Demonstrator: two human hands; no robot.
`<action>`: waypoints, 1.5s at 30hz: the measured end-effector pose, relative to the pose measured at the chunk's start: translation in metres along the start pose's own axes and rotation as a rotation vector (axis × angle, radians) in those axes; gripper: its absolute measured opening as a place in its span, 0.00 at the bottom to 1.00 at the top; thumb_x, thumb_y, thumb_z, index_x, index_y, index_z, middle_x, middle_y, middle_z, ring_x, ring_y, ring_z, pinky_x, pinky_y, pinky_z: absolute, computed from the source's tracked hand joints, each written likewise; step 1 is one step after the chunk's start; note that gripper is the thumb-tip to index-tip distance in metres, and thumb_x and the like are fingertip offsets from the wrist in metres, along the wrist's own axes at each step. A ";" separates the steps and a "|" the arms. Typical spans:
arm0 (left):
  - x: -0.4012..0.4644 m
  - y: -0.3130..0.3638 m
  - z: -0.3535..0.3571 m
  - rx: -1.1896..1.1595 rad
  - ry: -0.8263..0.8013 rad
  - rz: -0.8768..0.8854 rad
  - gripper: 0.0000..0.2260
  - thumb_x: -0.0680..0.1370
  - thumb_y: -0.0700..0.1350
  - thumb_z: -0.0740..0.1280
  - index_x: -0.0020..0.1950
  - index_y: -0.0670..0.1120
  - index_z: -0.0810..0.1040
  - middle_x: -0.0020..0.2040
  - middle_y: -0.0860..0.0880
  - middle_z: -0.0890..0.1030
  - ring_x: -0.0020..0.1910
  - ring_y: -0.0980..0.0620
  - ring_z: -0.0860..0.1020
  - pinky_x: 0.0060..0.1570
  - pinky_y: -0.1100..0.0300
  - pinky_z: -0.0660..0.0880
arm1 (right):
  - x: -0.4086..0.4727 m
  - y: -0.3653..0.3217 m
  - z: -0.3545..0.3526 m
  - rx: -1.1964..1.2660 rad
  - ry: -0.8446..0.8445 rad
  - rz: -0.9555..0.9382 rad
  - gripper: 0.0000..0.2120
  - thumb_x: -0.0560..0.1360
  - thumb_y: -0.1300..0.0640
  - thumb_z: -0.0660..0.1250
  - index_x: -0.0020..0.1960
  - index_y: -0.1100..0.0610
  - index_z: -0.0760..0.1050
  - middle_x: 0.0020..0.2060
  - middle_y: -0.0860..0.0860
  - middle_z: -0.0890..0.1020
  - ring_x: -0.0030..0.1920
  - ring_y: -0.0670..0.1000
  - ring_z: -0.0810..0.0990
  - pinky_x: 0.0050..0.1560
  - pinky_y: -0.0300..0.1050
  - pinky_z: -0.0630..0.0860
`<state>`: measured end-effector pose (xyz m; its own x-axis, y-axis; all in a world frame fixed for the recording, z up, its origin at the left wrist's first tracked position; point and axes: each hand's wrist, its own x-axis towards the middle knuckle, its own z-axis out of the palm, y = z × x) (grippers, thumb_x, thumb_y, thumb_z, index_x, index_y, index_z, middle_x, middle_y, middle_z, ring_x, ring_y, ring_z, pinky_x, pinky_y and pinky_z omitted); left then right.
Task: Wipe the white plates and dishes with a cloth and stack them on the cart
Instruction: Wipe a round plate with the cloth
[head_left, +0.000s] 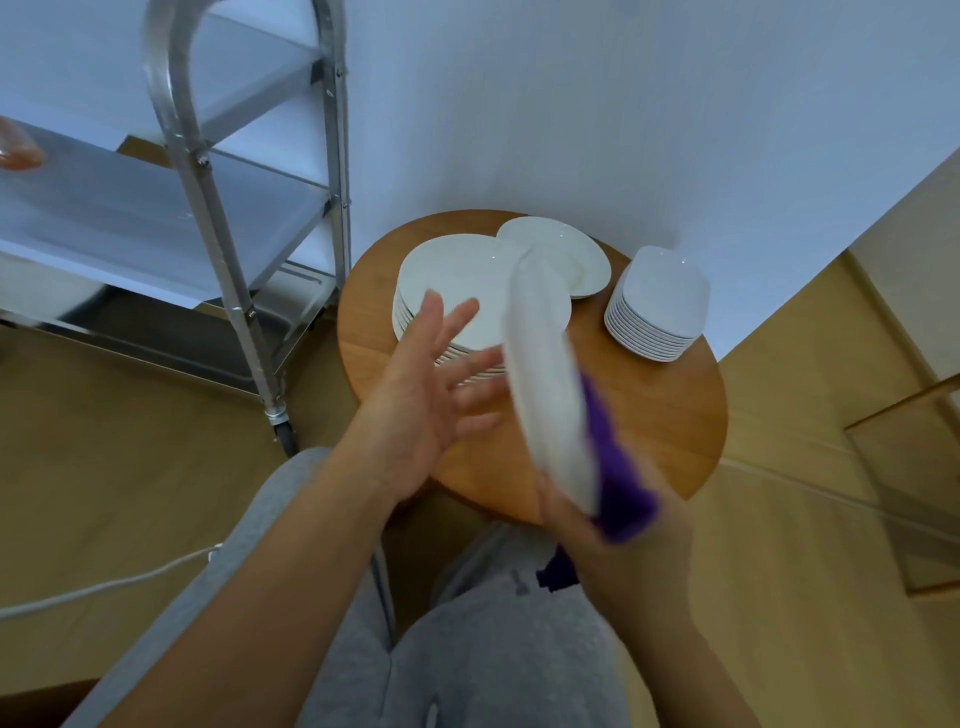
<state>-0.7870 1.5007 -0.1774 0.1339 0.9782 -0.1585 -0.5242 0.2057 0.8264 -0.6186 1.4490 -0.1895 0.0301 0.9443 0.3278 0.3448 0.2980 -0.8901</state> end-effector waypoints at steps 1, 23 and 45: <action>0.005 -0.001 0.001 0.051 0.037 0.007 0.33 0.62 0.70 0.64 0.65 0.59 0.69 0.62 0.51 0.77 0.62 0.47 0.76 0.57 0.48 0.73 | 0.006 -0.006 -0.002 0.125 0.061 0.071 0.24 0.62 0.58 0.79 0.51 0.38 0.75 0.45 0.33 0.81 0.45 0.40 0.82 0.36 0.34 0.79; 0.005 0.009 -0.020 0.608 0.117 0.121 0.23 0.58 0.42 0.79 0.47 0.57 0.74 0.42 0.59 0.80 0.40 0.65 0.79 0.30 0.70 0.74 | 0.056 -0.003 -0.030 0.195 0.033 0.305 0.12 0.59 0.54 0.64 0.43 0.50 0.72 0.36 0.45 0.78 0.40 0.47 0.77 0.41 0.44 0.72; -0.012 0.023 -0.005 0.291 0.005 0.172 0.28 0.52 0.37 0.76 0.50 0.50 0.76 0.43 0.55 0.84 0.43 0.55 0.83 0.32 0.62 0.79 | 0.068 0.024 -0.038 0.369 -0.071 0.224 0.41 0.53 0.40 0.78 0.63 0.43 0.67 0.55 0.44 0.80 0.55 0.47 0.80 0.49 0.41 0.78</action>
<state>-0.8052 1.4939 -0.1593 0.0601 0.9982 -0.0056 -0.2762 0.0220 0.9608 -0.5728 1.5148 -0.1772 -0.0026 0.9947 0.1026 -0.0218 0.1025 -0.9945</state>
